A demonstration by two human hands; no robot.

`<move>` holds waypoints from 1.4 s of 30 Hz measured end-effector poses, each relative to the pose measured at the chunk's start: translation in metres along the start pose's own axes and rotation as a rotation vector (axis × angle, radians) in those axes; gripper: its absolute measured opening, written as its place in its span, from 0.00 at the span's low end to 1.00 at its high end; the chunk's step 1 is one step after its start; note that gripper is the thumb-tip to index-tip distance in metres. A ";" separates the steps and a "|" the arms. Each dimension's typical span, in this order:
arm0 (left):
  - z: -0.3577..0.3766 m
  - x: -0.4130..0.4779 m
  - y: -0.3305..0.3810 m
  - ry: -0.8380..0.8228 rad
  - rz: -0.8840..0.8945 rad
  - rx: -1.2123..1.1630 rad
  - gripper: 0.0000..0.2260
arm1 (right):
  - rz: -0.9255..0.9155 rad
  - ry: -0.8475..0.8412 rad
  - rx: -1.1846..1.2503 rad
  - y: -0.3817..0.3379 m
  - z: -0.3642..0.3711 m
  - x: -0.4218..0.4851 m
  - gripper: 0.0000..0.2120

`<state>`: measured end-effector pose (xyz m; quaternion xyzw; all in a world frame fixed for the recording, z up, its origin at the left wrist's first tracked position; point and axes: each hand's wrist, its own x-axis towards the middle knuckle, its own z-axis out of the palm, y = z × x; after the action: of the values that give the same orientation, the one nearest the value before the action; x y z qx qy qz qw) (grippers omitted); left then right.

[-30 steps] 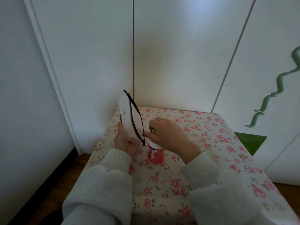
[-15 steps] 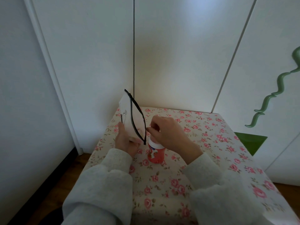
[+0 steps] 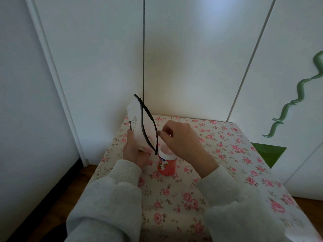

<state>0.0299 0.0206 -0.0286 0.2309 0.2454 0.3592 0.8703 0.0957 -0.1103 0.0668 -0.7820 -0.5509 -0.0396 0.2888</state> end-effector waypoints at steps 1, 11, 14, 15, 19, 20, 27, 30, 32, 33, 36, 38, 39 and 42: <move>0.001 0.001 0.001 -0.019 0.011 0.019 0.31 | 0.014 -0.010 -0.010 -0.002 0.001 0.002 0.13; 0.021 -0.021 0.010 0.116 0.338 0.374 0.13 | 0.002 0.282 0.180 -0.016 0.008 0.014 0.13; 0.022 -0.024 0.011 0.160 0.454 0.483 0.16 | 0.023 0.324 0.242 -0.015 0.005 0.013 0.12; 0.023 -0.025 0.012 0.174 0.478 0.504 0.18 | 0.033 0.329 0.262 -0.014 0.004 0.013 0.12; 0.023 -0.024 0.019 0.078 0.259 0.230 0.18 | 0.098 0.338 0.382 -0.008 0.007 0.014 0.13; 0.024 -0.025 0.021 0.013 0.153 0.076 0.17 | 0.128 0.354 0.445 -0.008 0.008 0.014 0.13; 0.053 -0.031 0.035 -0.087 0.232 -0.104 0.13 | 0.651 0.363 1.459 -0.013 0.016 0.017 0.13; 0.077 -0.038 0.043 0.009 0.389 0.025 0.12 | 0.761 0.296 1.836 -0.014 0.018 0.018 0.08; 0.093 -0.043 0.046 0.004 0.453 0.073 0.12 | 0.744 0.249 1.972 -0.014 0.021 0.019 0.19; 0.098 -0.045 0.046 0.008 0.462 0.105 0.13 | 0.736 0.238 2.015 -0.014 0.022 0.018 0.21; 0.106 -0.048 0.045 0.026 0.496 0.198 0.15 | 0.707 0.178 2.150 -0.014 0.020 0.020 0.19; 0.108 -0.050 0.042 0.019 0.535 0.257 0.16 | 0.699 0.136 2.201 -0.013 0.019 0.021 0.16; 0.109 -0.052 0.041 0.026 0.556 0.280 0.17 | 0.708 0.123 2.219 -0.013 0.019 0.022 0.13; 0.112 -0.054 0.040 0.071 0.594 0.363 0.19 | 0.717 0.111 2.243 -0.015 0.017 0.021 0.13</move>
<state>0.0426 -0.0192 0.0952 0.4306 0.2573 0.5552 0.6635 0.0862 -0.0808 0.0673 -0.1982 -0.0130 0.5164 0.8330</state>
